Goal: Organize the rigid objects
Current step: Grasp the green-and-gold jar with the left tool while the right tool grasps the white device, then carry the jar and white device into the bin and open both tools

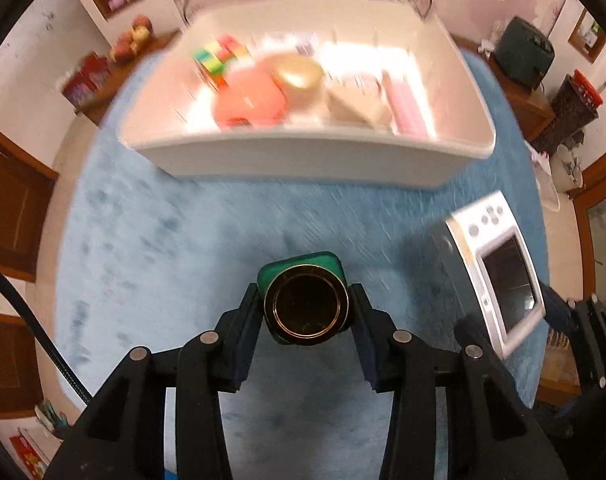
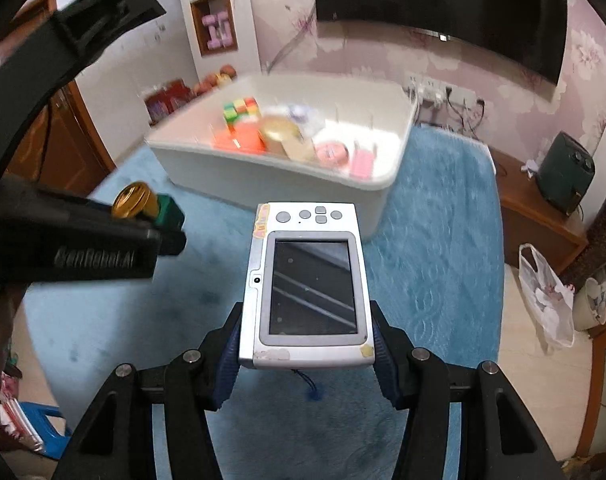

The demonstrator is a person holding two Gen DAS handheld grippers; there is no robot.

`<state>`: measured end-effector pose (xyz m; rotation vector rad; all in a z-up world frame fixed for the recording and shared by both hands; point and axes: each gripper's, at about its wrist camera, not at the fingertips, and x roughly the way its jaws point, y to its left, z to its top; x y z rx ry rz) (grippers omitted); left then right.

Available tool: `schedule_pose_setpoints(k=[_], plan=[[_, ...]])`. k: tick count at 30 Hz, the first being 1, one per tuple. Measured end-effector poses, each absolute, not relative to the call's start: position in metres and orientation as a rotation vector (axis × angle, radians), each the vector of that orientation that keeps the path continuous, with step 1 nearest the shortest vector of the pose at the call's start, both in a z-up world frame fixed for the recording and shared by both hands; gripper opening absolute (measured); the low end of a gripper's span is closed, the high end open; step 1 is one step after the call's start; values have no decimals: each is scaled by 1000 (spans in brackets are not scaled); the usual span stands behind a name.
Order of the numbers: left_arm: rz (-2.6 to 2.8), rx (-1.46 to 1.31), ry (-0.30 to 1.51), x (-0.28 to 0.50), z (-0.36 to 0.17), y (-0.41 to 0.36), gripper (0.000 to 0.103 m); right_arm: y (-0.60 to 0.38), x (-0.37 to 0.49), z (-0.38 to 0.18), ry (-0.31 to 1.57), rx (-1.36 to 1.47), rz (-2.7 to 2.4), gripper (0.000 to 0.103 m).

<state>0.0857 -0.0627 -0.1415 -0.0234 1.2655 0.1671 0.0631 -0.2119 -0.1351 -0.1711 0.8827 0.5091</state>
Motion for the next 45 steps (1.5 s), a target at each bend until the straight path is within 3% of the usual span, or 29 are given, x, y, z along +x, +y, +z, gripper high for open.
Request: schedule_pose_setpoints(k=[11, 16, 21, 31, 39, 40, 42, 43, 44, 45], plan=[[85, 83, 1088, 164, -36, -32, 46, -179, 105, -62, 801, -79, 382, 57], [21, 155, 1046, 220, -28, -30, 46, -163, 153, -54, 811, -32, 239, 57], [-53, 175, 1050, 262, -43, -33, 46, -158, 199, -76, 904, 74, 110, 57], [-184, 190, 1146, 326, -124, -57, 46, -146, 246, -145, 1044, 60, -22, 57], [-212, 155, 1236, 341, -164, -65, 47, -137, 252, -156, 1056, 4, -10, 57], [-215, 147, 1248, 342, -166, -65, 48, -135, 251, -156, 1053, -8, -16, 58], [-230, 142, 1249, 339, -165, -64, 64, -134, 246, -155, 1043, -23, -17, 65], [-230, 142, 1242, 338, -163, -63, 79, -133, 244, -154, 1037, -24, -9, 66], [-227, 141, 1224, 335, -159, -62, 86, -131, 240, -152, 1029, -26, 1, 66], [-224, 143, 1213, 332, -155, -61, 86, -130, 235, -149, 1022, -30, 9, 66]])
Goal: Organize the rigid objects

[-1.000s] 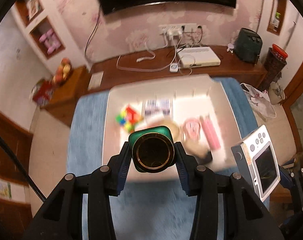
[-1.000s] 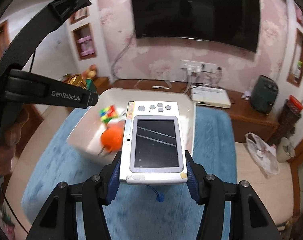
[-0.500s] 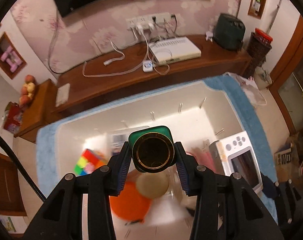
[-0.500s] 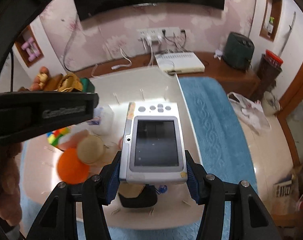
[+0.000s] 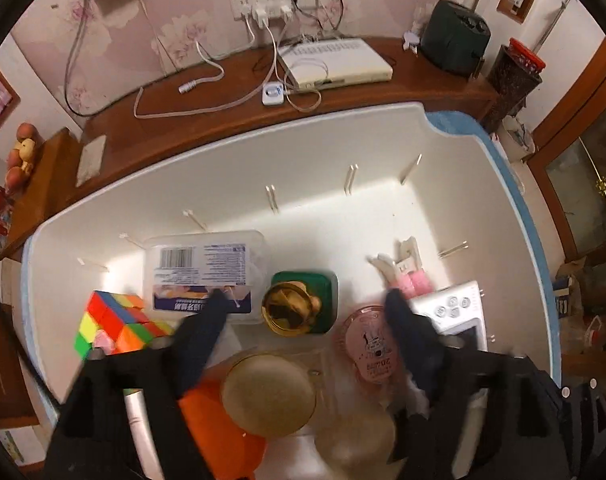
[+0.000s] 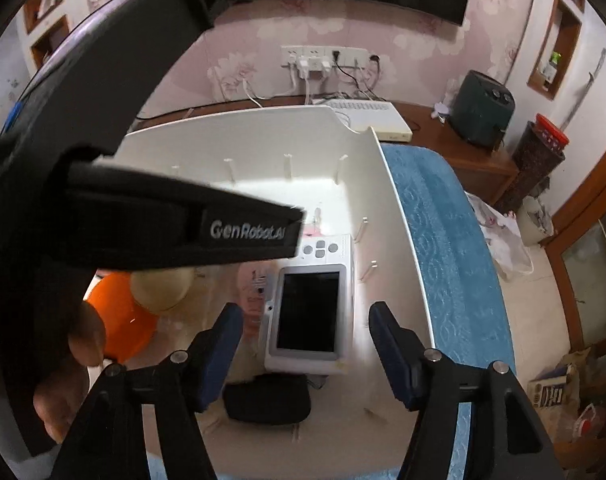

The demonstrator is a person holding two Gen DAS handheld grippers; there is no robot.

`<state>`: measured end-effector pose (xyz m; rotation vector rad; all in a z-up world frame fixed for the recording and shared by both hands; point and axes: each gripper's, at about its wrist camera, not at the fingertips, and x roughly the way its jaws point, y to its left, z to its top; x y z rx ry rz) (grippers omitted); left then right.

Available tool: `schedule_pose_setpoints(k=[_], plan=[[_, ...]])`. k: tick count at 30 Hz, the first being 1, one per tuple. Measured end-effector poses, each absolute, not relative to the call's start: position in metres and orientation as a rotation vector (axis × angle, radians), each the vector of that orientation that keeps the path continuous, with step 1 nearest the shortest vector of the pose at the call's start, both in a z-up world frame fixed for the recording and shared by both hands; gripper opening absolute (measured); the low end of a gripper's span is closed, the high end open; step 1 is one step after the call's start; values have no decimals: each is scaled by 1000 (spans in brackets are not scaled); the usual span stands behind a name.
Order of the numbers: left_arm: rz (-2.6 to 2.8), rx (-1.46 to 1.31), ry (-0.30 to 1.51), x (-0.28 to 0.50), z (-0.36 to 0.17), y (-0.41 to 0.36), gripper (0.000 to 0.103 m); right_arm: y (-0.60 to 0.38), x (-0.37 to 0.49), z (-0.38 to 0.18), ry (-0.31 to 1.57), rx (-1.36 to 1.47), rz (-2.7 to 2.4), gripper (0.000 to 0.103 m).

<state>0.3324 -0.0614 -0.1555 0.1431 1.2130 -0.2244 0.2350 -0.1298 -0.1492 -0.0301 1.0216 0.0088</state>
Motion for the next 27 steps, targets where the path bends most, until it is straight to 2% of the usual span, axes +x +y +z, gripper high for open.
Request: schedule_pose_setpoints(k=[12, 27], plan=[[-148, 121, 1177, 264, -104, -28, 86, -129, 169, -99, 975, -10, 110, 66], [-44, 78, 1108, 104, -28, 13, 86, -143, 55, -31, 989, 14, 155, 68]])
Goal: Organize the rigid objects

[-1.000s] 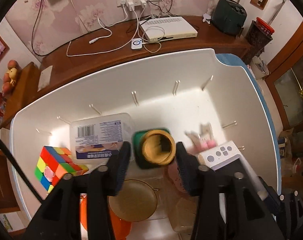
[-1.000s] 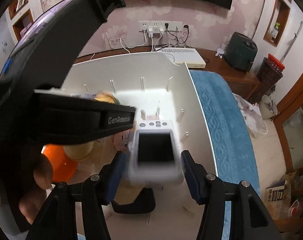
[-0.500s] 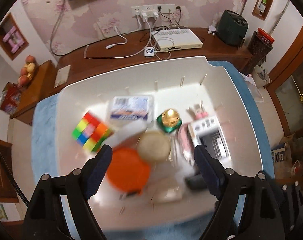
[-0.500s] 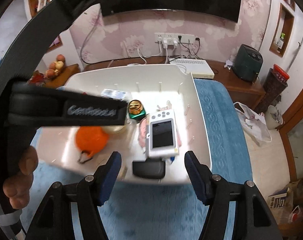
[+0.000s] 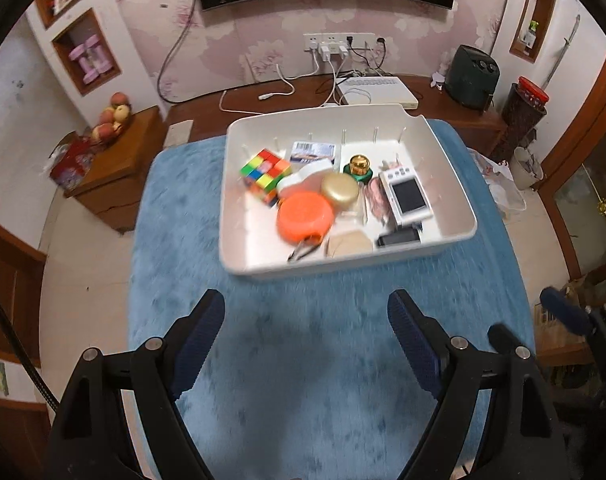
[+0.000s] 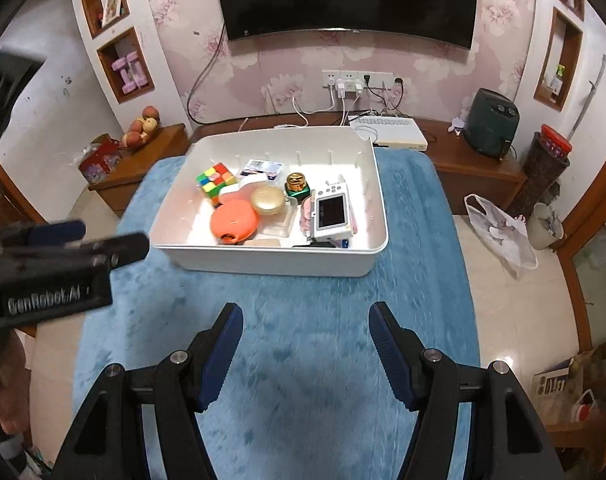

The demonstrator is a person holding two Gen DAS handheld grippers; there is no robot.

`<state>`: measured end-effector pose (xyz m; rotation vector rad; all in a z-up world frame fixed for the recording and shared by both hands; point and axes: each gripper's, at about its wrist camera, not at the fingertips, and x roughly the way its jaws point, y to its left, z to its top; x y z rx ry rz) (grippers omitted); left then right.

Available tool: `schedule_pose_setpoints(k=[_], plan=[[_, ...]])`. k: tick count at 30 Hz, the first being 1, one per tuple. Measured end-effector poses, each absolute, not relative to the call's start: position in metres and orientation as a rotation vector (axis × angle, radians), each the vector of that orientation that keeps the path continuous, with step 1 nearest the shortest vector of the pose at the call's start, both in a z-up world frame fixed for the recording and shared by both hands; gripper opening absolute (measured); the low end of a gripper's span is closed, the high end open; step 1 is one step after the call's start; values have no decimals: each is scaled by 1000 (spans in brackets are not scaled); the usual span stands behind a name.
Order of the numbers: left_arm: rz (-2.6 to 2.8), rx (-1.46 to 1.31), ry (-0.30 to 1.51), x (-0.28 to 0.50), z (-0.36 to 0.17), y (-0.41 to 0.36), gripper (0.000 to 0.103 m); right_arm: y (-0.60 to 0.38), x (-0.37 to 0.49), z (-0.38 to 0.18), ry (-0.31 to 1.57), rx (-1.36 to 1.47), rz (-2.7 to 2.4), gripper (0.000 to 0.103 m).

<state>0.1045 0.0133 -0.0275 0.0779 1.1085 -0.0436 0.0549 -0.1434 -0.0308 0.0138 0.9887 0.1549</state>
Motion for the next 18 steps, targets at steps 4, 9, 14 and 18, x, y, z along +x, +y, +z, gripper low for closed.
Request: schedule_pose_setpoints(k=[4, 9, 14, 18], plan=[[-24, 49, 1093, 66, -15, 18, 86, -147, 34, -9, 963, 58, 156, 74], [-7, 13, 1076, 37, -4, 19, 86, -147, 14, 15, 913, 69, 149, 79], [8, 4, 1044, 16, 6, 20, 86, -139, -1, 29, 881, 34, 162, 79], [19, -12, 1027, 8, 13, 23, 86, -136, -10, 34, 870, 23, 166, 79]])
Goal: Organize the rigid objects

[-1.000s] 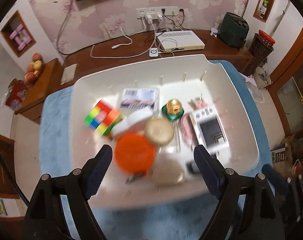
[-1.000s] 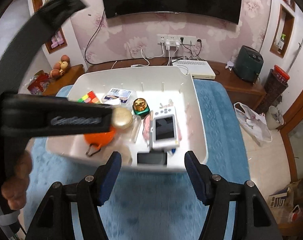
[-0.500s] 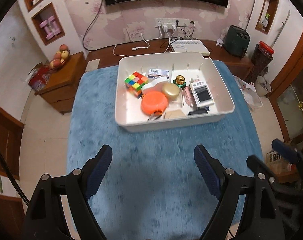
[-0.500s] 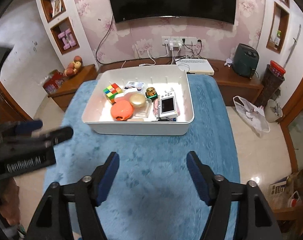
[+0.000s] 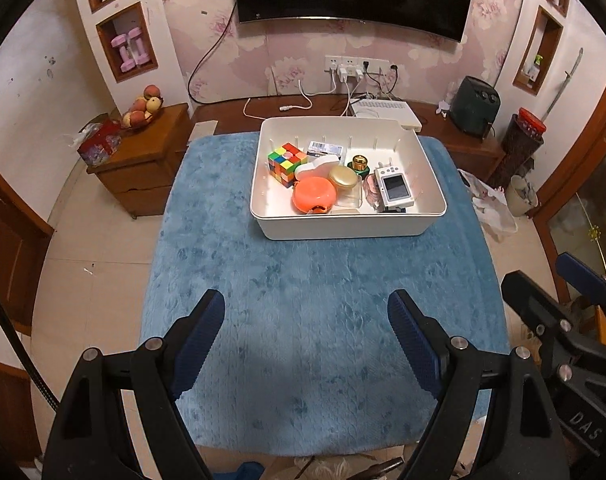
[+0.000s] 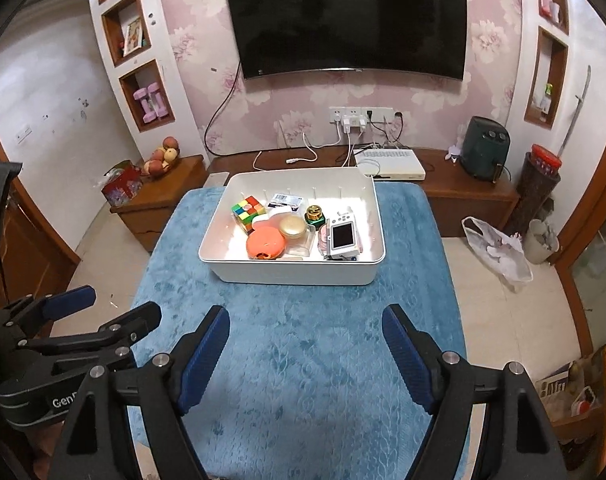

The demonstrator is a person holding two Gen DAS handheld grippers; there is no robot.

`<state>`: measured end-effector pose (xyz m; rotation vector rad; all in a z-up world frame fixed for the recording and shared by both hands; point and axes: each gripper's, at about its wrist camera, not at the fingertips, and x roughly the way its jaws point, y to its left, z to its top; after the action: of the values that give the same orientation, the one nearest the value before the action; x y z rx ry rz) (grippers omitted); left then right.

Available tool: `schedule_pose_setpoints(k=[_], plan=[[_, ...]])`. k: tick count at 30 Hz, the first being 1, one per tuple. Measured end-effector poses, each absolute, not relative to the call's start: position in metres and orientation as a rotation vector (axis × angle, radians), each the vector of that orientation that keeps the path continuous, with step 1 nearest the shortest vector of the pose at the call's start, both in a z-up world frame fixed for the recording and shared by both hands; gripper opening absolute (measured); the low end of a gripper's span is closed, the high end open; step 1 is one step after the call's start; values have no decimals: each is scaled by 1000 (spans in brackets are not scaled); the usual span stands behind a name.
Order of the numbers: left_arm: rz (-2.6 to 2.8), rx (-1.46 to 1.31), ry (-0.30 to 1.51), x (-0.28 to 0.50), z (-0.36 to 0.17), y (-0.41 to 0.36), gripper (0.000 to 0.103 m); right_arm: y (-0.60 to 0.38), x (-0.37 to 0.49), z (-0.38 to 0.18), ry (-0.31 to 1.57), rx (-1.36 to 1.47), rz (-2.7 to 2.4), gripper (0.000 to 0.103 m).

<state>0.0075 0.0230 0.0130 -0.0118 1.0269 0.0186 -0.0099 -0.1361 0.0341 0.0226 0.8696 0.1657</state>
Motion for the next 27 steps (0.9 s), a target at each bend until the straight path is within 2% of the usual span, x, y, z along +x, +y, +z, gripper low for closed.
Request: schedule_pose_setpoints(k=[27], plan=[[29, -3, 1000, -19, 20, 28, 86, -133, -31, 40, 856, 32, 143, 79]])
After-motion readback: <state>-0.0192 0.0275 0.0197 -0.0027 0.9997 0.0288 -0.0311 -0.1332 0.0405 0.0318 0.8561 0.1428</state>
